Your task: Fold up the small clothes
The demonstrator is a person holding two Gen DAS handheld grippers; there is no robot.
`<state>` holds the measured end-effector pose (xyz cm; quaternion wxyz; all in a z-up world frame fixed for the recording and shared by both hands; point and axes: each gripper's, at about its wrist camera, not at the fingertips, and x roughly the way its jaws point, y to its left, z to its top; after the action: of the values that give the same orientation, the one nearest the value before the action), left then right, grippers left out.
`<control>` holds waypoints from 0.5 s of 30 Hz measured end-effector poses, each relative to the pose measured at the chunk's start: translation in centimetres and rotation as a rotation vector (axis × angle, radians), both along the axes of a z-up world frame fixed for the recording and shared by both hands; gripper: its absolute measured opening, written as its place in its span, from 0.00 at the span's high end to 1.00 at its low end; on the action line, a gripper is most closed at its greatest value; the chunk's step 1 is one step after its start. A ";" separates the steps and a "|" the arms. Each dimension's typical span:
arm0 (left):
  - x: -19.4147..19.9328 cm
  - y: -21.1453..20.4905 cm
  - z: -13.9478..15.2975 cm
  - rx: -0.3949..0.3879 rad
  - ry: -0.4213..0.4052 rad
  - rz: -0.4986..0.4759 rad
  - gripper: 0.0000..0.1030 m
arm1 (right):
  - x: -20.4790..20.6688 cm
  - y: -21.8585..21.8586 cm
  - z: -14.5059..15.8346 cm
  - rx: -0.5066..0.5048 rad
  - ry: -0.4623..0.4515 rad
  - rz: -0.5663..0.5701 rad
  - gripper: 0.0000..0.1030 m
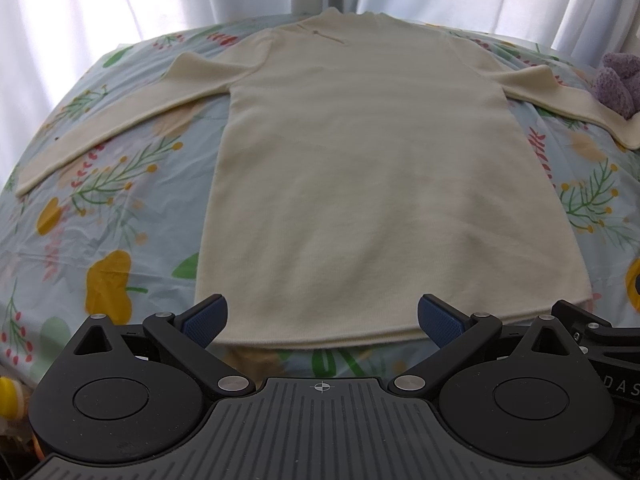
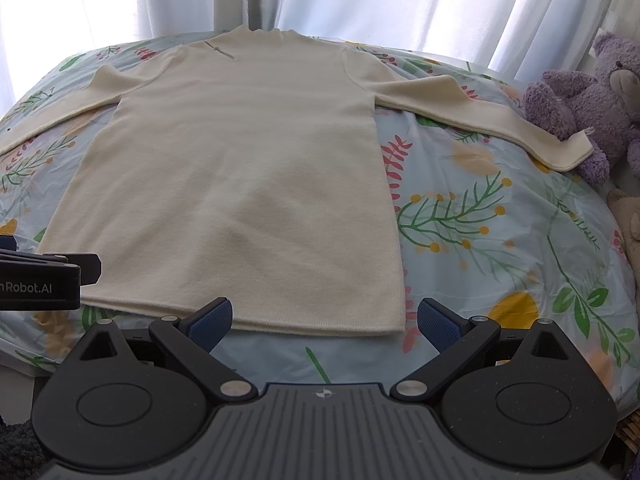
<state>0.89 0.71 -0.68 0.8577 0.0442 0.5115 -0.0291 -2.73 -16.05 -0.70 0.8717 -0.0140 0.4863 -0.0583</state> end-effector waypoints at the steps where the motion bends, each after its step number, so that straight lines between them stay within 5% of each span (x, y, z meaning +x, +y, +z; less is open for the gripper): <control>1: 0.0 0.0 0.0 0.000 0.001 -0.001 0.00 | 0.0 0.0 0.0 0.002 0.001 -0.002 0.04; 15: 0.3 0.4 -0.3 0.002 0.011 0.009 0.00 | 0.3 0.0 -0.3 0.010 0.004 -0.004 0.04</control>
<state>1.16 1.07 -0.96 0.8550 0.0425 0.5163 -0.0250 -2.43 -16.05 -0.96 0.8707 -0.0089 0.4883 -0.0577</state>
